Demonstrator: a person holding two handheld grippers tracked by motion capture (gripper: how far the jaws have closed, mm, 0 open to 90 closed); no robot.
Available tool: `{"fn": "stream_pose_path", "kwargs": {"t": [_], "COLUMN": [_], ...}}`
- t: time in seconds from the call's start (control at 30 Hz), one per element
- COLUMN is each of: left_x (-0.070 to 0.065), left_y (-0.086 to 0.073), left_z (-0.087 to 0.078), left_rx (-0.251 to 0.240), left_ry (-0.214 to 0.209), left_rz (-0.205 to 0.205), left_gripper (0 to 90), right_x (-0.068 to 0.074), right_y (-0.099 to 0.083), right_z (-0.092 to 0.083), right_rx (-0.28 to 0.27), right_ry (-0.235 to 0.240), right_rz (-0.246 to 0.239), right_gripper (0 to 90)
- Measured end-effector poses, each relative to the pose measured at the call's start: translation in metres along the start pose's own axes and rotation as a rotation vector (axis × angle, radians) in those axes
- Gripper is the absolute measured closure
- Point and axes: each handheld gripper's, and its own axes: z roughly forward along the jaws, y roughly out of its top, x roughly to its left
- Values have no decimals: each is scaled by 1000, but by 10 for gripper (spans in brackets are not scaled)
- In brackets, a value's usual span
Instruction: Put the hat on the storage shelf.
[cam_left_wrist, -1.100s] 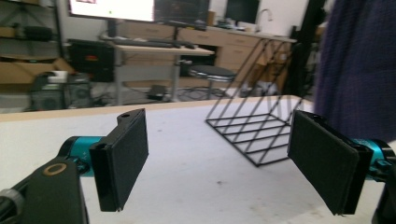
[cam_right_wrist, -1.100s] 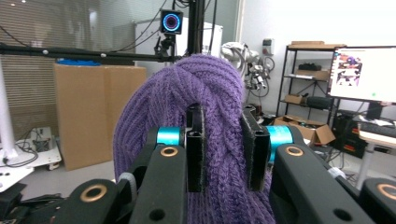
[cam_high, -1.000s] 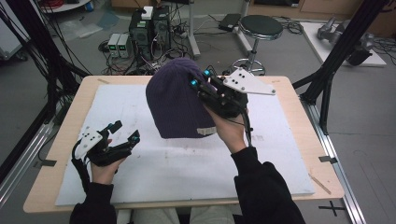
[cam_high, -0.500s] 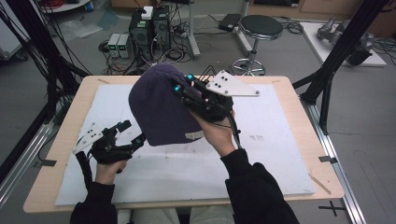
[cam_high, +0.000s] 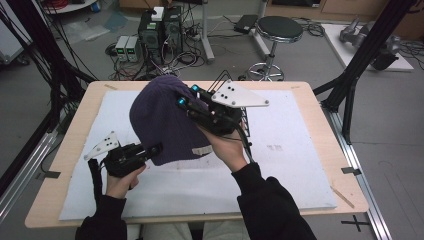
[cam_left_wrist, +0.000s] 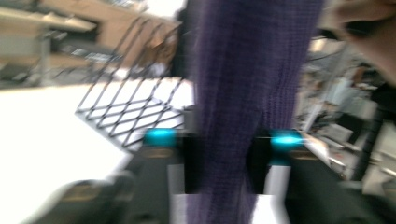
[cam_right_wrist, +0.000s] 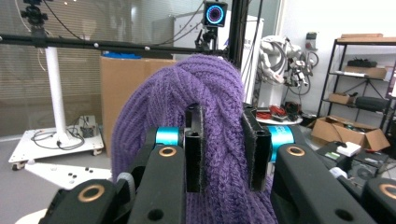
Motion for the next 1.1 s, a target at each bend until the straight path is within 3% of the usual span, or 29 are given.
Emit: {"fn": "stream_pose_path", "kwargs": {"t": [0.17,0.3,0.47,0.63,0.83,0.97,1.1], "left_x": [-8,-8,-5,-5,-4,0,-2], "left_y": [12,23,38,49,64,75,82], "left_z": [9,21,40,57,74,86,99], "left_rx": [-3,-39,-26,-10,12,22,21], "left_ry": [18,17,8,-1,-7,-9,-6], "left_rz": [30,0,-8,8,73,80,78], "left_gripper": [824,824,827,827,827,827,827], "right_x": [-15,-37,-59,-72,-83,-90,-99], "right_y": [0,4,7,12,21,25,27], "right_z": [-16,-30,-43,-50,-56,-58,-60], "right_rx": [-4,-5,-1,0,-7,-10,-26], "right_ry": [-47,-90,-134,-159,-192,-218,-249], "right_rz": [-10,-6,-9,-24,-31,-53,-43], "right_gripper": [748,748,751,753,754,755,755]}}
